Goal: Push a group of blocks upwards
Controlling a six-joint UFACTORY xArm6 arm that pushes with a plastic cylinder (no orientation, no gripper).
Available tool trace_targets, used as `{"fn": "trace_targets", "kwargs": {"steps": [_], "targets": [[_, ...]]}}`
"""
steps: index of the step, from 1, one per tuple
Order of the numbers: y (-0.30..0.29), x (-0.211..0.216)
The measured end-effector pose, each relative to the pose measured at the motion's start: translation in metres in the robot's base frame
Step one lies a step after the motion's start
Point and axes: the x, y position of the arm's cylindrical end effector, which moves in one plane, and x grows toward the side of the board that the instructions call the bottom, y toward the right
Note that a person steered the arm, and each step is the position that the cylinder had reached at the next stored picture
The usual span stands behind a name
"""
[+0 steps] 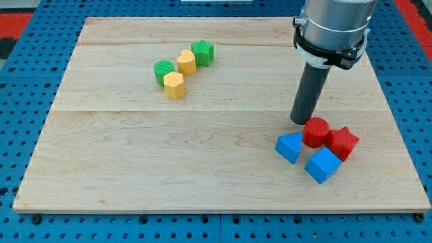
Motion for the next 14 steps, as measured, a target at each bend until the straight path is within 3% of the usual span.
{"fn": "trace_targets", "kwargs": {"steps": [8,12,14], "targets": [[-0.058,0.000],[-0.200,-0.011],[-0.169,-0.099]]}}
